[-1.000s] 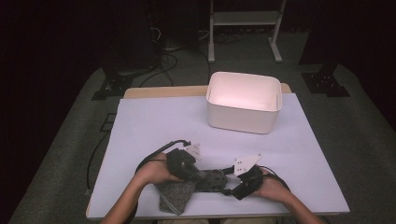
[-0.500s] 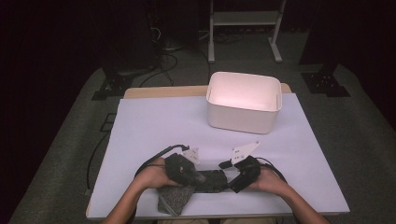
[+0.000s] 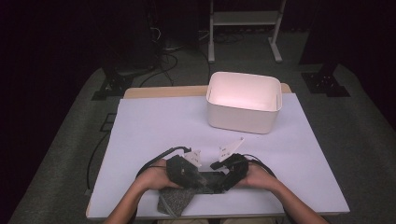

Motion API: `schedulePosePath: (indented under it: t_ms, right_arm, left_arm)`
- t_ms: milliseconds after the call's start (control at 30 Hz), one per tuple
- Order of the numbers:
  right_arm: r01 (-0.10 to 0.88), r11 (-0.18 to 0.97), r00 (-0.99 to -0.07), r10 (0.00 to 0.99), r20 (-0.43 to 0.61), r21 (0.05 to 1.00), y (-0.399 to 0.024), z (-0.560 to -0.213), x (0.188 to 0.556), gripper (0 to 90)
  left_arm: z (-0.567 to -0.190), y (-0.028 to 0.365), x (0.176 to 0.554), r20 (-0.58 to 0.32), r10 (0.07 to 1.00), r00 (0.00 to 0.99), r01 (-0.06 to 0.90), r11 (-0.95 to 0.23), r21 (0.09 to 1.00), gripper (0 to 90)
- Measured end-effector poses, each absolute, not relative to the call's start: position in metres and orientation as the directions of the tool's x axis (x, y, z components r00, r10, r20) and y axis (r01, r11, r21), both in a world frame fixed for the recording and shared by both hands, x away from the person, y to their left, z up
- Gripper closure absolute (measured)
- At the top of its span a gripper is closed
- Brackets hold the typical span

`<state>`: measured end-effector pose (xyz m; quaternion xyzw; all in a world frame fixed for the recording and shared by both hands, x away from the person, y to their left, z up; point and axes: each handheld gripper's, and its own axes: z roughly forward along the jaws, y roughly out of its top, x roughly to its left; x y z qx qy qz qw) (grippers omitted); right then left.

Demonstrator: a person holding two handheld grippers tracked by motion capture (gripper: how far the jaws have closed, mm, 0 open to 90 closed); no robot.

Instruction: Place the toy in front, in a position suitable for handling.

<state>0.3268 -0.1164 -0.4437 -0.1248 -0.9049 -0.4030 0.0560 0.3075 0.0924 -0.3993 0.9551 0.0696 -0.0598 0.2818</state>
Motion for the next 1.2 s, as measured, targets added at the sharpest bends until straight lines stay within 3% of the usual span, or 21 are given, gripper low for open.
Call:
schedulePosePath:
  t_ms: [200, 367, 567, 800, 1100, 1200]
  right_arm:
    - [0.323, 0.625, -0.946, 0.184, 0.268, 0.71, -0.117, -0.449, 0.33, 22.4]
    - [0.364, 0.613, -0.927, 0.168, 0.335, 0.702, -0.118, -0.453, 0.332, 29.7]
    - [0.353, 0.615, -0.932, 0.169, 0.32, 0.705, -0.118, -0.451, 0.33, 30.2]
    - [0.277, 0.616, -0.961, 0.168, 0.22, 0.738, -0.121, -0.446, 0.313, 33.4]
    - [0.167, 0.624, -0.984, 0.157, 0.087, 0.763, -0.122, -0.441, 0.297, 35.2]
    - [0.137, 0.62, -0.986, 0.157, 0.049, 0.773, -0.124, -0.437, 0.291, 40.6]
  left_arm:
    - [-0.398, 0.091, 0.307, -0.152, 0.097, 0.984, 0.163, -0.839, 0.52, 75.8]
    - [-0.391, 0.095, 0.31, -0.134, 0.106, 0.985, 0.161, -0.834, 0.528, 75.7]
    - [-0.376, 0.107, 0.319, -0.098, 0.17, 0.981, 0.196, -0.811, 0.551, 74.7]
    - [-0.38, 0.124, 0.336, -0.166, 0.241, 0.956, 0.293, -0.781, 0.551, 73.3]
    - [-0.385, 0.119, 0.328, -0.21, 0.194, 0.958, 0.28, -0.79, 0.545, 73.3]
    - [-0.381, 0.119, 0.321, -0.197, 0.178, 0.964, 0.259, -0.796, 0.547, 73.7]
